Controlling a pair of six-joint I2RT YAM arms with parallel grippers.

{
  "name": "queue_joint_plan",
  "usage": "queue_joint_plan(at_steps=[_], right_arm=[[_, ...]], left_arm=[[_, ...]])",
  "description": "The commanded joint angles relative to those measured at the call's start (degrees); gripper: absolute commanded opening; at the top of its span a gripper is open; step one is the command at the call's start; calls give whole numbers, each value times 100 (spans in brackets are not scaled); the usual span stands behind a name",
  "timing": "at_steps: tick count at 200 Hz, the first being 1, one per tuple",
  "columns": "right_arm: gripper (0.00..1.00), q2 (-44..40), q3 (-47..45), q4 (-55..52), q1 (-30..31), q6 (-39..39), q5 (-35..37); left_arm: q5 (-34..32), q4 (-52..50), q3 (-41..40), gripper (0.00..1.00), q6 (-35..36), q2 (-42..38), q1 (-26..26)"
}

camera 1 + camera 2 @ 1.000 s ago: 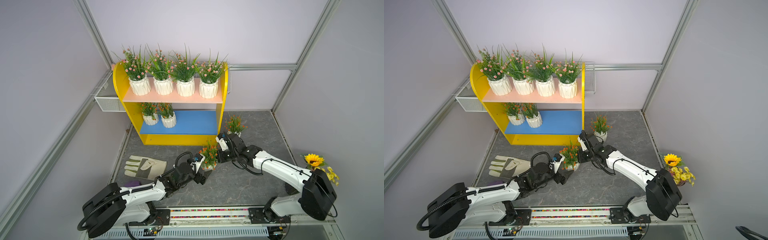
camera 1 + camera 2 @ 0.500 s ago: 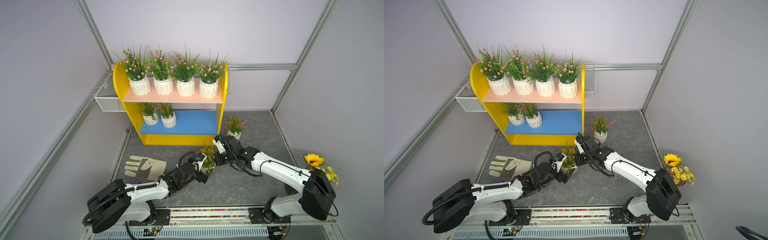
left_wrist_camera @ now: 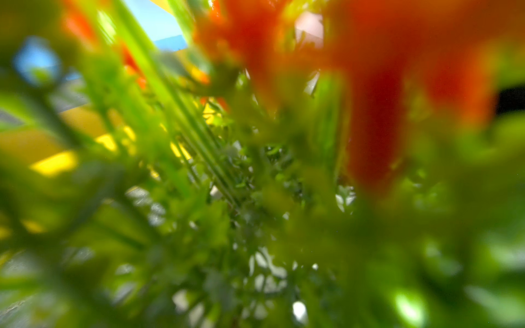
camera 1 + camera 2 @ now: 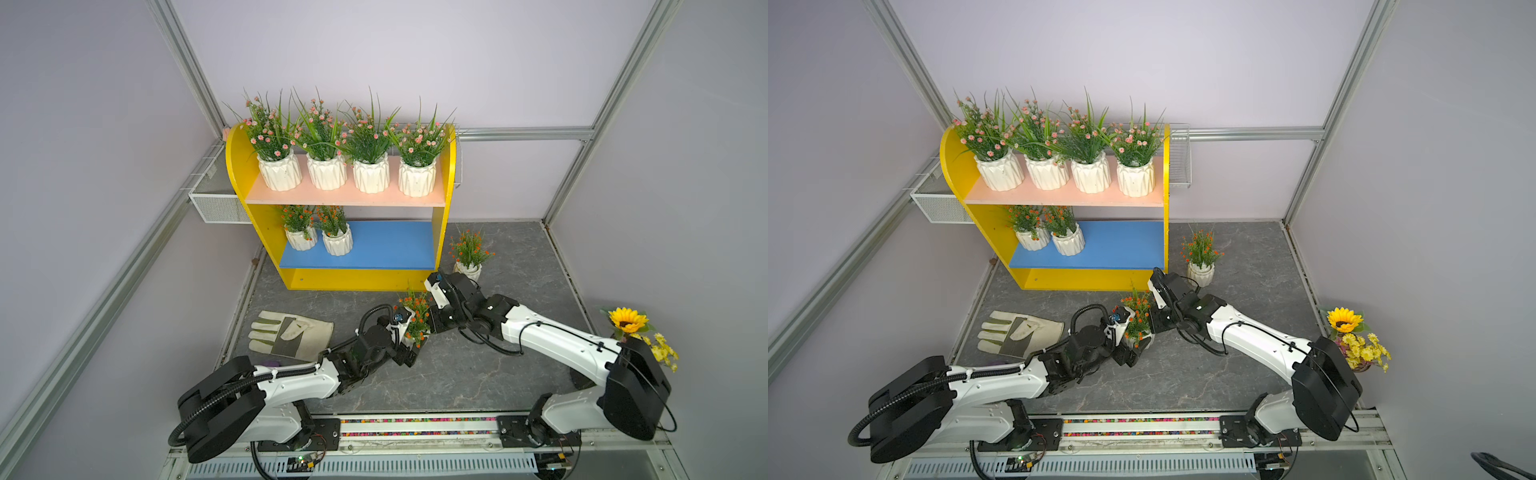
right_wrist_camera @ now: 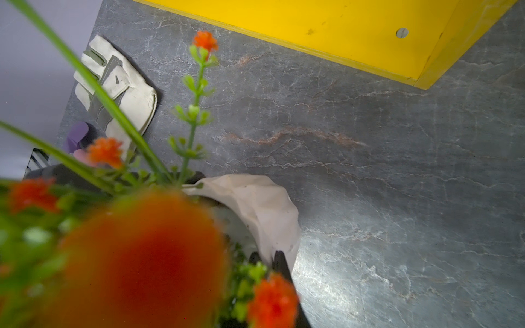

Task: Place the baby's breath potted plants on the rack by color
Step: Pick up the baby's breath potted plant from the center of the board.

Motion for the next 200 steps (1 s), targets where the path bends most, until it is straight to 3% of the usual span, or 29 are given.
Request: queue_joint_plan(at_steps=[1, 139, 171, 200], right_arm=[[7, -56, 210, 732, 146, 147, -440], [7, -594, -212, 1221, 155, 533, -995], [7, -598, -269, 1261, 159, 551, -958], [7, -584, -316, 1251, 149, 543, -829]], left_arm=[[495, 131, 279, 98, 103, 127, -72], [32, 315, 248, 100, -1, 193, -72], [-11, 295, 278, 89, -6, 245, -72], [-175, 215, 296, 61, -76, 266, -72]])
